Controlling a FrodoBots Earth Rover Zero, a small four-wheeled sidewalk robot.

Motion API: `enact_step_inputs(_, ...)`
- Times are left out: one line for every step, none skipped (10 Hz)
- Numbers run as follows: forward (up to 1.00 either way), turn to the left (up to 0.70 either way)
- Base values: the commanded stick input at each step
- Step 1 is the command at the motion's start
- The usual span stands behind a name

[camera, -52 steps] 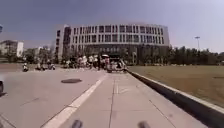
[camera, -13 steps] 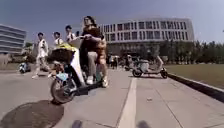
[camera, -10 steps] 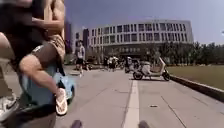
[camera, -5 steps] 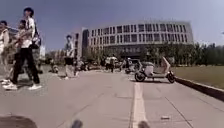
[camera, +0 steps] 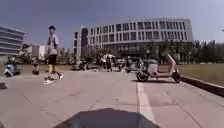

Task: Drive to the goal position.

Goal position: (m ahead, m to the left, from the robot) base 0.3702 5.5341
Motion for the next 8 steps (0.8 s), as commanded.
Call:
enact_step_inputs(0.70, 0.00)
enact_step_inputs(0.70, 0.00)
enact_step_inputs(0.70, 0.00)
enact_step_inputs(0.70, 0.00)
enact_step_inputs(0.70, 0.00)
enact_step_inputs(0.70, 0.00)
enact_step_inputs(0.70, 0.00)
enact_step_inputs(0.70, 0.00)
